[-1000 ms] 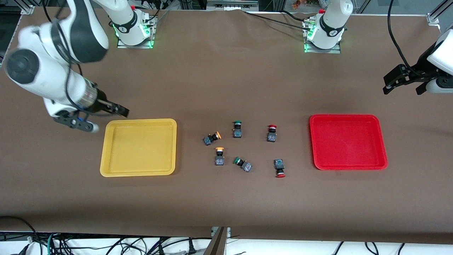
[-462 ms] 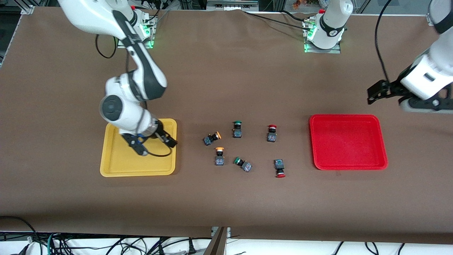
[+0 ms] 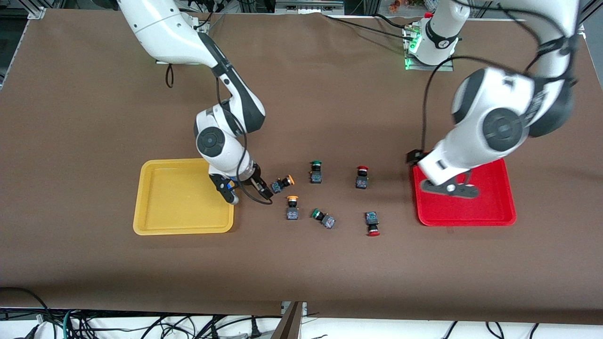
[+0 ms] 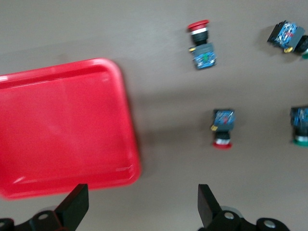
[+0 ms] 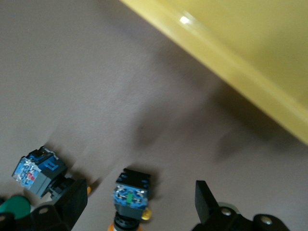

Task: Place red and yellow buttons in trays
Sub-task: 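Grasp the orange button with the right gripper while the left gripper reaches a red button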

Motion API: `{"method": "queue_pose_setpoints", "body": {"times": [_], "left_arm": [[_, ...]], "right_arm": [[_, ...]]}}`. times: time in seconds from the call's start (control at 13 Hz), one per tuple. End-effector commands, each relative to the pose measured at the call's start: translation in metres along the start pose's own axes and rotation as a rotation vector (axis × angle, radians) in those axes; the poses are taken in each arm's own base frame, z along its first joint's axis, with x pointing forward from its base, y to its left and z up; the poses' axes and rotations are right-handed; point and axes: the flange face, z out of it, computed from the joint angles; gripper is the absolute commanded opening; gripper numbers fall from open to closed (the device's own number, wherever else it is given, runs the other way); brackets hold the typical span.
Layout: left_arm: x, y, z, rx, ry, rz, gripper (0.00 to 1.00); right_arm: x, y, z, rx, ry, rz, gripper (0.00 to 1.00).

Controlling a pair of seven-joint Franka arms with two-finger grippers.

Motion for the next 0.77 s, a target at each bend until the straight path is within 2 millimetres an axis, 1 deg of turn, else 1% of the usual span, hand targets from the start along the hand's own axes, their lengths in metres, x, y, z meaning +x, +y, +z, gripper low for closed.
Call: {"method": "queue_pose_setpoints", "body": {"times": [0.0,0.08,0.15,0.23,0.31,0.38,0.54,0.62,0.69], "left_arm": [[0.028,0.037,0.054,-0.014,0.014,-0.015,1.00],[0.031,0.058,0.078,-0.013,0.022,-0.023,1.00],[0.031,0.068,0.093,0.007,0.013,-0.035,1.00],[0.031,0.066,0.105,0.016,-0.005,-0.037,1.00],[0.028,0.065,0.113,0.021,-0.023,-0.037,1.00],[0.025,0.071,0.118,0.025,-0.030,-0.031,1.00],[0.024,0.085,0.131,0.028,-0.028,-0.036,1.00],[0.026,0.089,0.141,0.027,-0.022,-0.045,1.00],[0.027,0.098,0.149,0.023,-0.007,-0.044,1.00]], "right_arm": [[-0.012,-0.011,0.027,0.041,0.025,0.030,0.99],[-0.022,-0.010,0.037,0.049,0.028,0.036,0.99],[-0.025,-0.009,0.042,0.057,0.030,0.037,0.99],[-0.033,-0.009,0.044,0.061,0.028,0.033,0.99],[-0.035,-0.008,0.046,0.058,0.026,0.047,0.99],[-0.040,-0.007,0.048,0.054,0.027,0.045,0.95],[-0.041,-0.004,0.050,0.045,0.028,0.025,0.66],[-0.037,-0.004,0.048,0.041,0.030,-0.010,0.47],[-0.028,-0.001,0.047,0.023,0.037,-0.049,0.37]]}}
